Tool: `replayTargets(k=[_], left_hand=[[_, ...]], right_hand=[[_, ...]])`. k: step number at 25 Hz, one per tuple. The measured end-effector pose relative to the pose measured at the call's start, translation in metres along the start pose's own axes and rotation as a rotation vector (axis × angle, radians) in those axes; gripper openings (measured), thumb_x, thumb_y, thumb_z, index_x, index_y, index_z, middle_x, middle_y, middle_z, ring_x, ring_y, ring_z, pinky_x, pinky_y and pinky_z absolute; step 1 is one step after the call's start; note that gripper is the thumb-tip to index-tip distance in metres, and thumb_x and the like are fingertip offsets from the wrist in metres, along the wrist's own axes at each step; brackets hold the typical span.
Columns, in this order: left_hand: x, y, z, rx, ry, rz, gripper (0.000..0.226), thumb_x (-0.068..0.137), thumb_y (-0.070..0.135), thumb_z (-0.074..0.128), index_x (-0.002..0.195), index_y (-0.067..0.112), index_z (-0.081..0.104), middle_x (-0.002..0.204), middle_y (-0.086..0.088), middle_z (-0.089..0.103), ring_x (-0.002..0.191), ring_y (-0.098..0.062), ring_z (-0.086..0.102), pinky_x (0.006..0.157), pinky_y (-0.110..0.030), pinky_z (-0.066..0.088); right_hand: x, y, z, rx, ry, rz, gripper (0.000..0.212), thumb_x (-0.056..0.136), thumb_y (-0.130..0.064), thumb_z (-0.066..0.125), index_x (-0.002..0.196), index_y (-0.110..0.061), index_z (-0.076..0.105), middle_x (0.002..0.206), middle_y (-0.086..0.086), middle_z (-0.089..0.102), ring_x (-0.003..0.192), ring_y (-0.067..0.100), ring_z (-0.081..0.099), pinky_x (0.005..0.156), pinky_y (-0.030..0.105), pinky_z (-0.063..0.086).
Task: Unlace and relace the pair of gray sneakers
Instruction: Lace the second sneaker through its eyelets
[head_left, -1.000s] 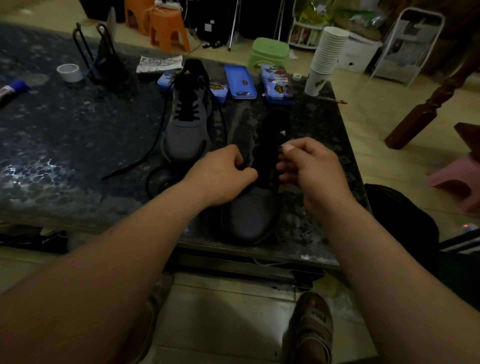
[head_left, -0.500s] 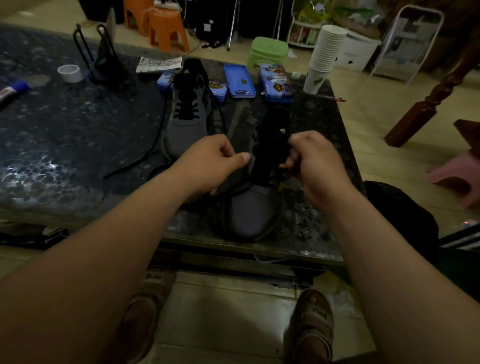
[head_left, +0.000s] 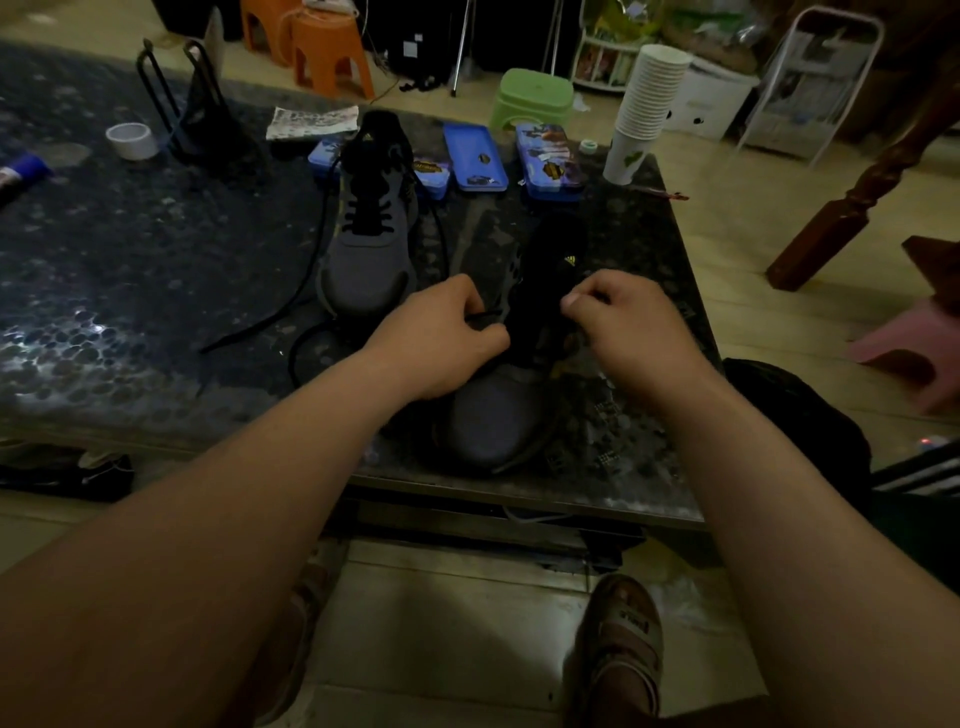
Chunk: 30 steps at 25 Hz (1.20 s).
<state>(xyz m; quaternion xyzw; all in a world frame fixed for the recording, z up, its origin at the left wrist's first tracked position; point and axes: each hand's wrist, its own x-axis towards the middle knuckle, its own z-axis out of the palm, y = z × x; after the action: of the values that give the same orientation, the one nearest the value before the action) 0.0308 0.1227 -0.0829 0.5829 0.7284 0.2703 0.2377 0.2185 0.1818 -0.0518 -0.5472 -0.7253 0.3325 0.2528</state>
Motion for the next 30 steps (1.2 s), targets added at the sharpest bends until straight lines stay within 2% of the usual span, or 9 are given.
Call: replayTargets(k=[5, 7, 9, 12, 15, 20, 24, 26, 30], left_hand=[[0.001, -0.001, -0.002, 0.031, -0.008, -0.013, 0.029, 0.088, 0.052, 0.065, 0.094, 0.024, 0.058, 0.088, 0.002, 0.066, 0.081, -0.019, 0.062, 0.075, -0.042, 0.054], [-0.001, -0.001, -0.001, 0.025, -0.007, -0.016, 0.029, 0.089, 0.051, 0.065, 0.091, 0.023, 0.057, 0.086, 0.001, 0.066, 0.080, -0.020, 0.063, 0.073, -0.040, 0.053], [-0.003, -0.001, 0.002, 0.024, 0.000, -0.019, 0.030, 0.090, 0.051, 0.064, 0.090, 0.021, 0.056, 0.085, 0.000, 0.065, 0.079, -0.021, 0.062, 0.071, -0.040, 0.052], [-0.002, 0.001, 0.003, 0.046, 0.003, -0.012, 0.032, 0.090, 0.051, 0.064, 0.089, 0.021, 0.054, 0.084, 0.000, 0.064, 0.078, -0.022, 0.061, 0.069, -0.040, 0.051], [-0.001, 0.002, 0.002, 0.058, 0.022, -0.010, 0.030, 0.088, 0.050, 0.065, 0.086, 0.023, 0.054, 0.082, 0.001, 0.064, 0.076, -0.020, 0.060, 0.066, -0.037, 0.047], [-0.003, 0.003, 0.002, 0.072, 0.029, -0.014, 0.029, 0.088, 0.049, 0.065, 0.085, 0.022, 0.054, 0.081, 0.000, 0.063, 0.074, -0.020, 0.060, 0.062, -0.036, 0.046], [-0.002, 0.002, 0.003, 0.058, 0.035, -0.031, 0.031, 0.087, 0.051, 0.065, 0.085, 0.022, 0.056, 0.081, 0.002, 0.064, 0.075, -0.020, 0.060, 0.066, -0.037, 0.048], [-0.002, 0.001, 0.004, 0.067, 0.024, -0.030, 0.033, 0.088, 0.053, 0.065, 0.085, 0.022, 0.055, 0.081, 0.002, 0.063, 0.076, -0.020, 0.060, 0.066, -0.037, 0.047], [-0.003, 0.002, 0.003, 0.043, 0.012, -0.041, 0.034, 0.090, 0.052, 0.065, 0.087, 0.019, 0.057, 0.083, 0.000, 0.063, 0.077, -0.021, 0.060, 0.065, -0.036, 0.045]], right_hand=[[-0.002, 0.031, -0.051, 0.150, 0.201, 0.209, 0.021, 0.097, -0.024, 0.050, 0.084, -0.011, 0.061, 0.077, 0.007, 0.053, 0.061, 0.009, 0.054, 0.058, 0.019, 0.044], [-0.004, 0.041, -0.059, 0.232, 0.216, 0.308, 0.021, 0.090, -0.032, 0.051, 0.075, -0.019, 0.056, 0.080, 0.009, 0.055, 0.071, 0.022, 0.056, 0.069, 0.035, 0.049], [-0.006, 0.049, -0.055, -0.034, 0.077, 0.359, 0.025, 0.091, -0.036, 0.054, 0.081, -0.015, 0.062, 0.090, 0.015, 0.061, 0.083, 0.032, 0.060, 0.077, 0.045, 0.051], [-0.009, 0.048, -0.031, -0.517, 0.085, 0.077, 0.033, 0.091, -0.044, 0.059, 0.115, -0.022, 0.066, 0.115, 0.010, 0.060, 0.105, 0.031, 0.060, 0.091, 0.050, 0.054], [-0.006, 0.023, -0.002, -0.379, 0.102, -0.274, 0.024, 0.094, -0.040, 0.066, 0.117, -0.031, 0.068, 0.105, -0.002, 0.056, 0.101, 0.020, 0.059, 0.089, 0.040, 0.052], [0.005, 0.006, 0.037, -0.407, 0.065, -0.308, 0.017, 0.097, -0.039, 0.065, 0.110, -0.030, 0.073, 0.102, -0.002, 0.052, 0.102, 0.022, 0.056, 0.075, 0.032, 0.042], [0.005, 0.006, 0.026, -0.192, 0.009, -0.240, 0.014, 0.098, -0.027, 0.064, 0.098, -0.016, 0.073, 0.099, 0.000, 0.052, 0.091, 0.014, 0.055, 0.073, 0.025, 0.037], [0.004, 0.006, 0.008, -0.004, 0.036, -0.075, 0.015, 0.098, -0.024, 0.061, 0.092, -0.015, 0.072, 0.098, 0.001, 0.057, 0.086, 0.013, 0.057, 0.074, 0.026, 0.040], [0.001, 0.006, -0.028, 0.793, 0.283, 0.304, 0.017, 0.096, -0.013, 0.049, 0.081, -0.014, 0.057, 0.078, 0.003, 0.057, 0.074, 0.019, 0.061, 0.073, 0.041, 0.056]])
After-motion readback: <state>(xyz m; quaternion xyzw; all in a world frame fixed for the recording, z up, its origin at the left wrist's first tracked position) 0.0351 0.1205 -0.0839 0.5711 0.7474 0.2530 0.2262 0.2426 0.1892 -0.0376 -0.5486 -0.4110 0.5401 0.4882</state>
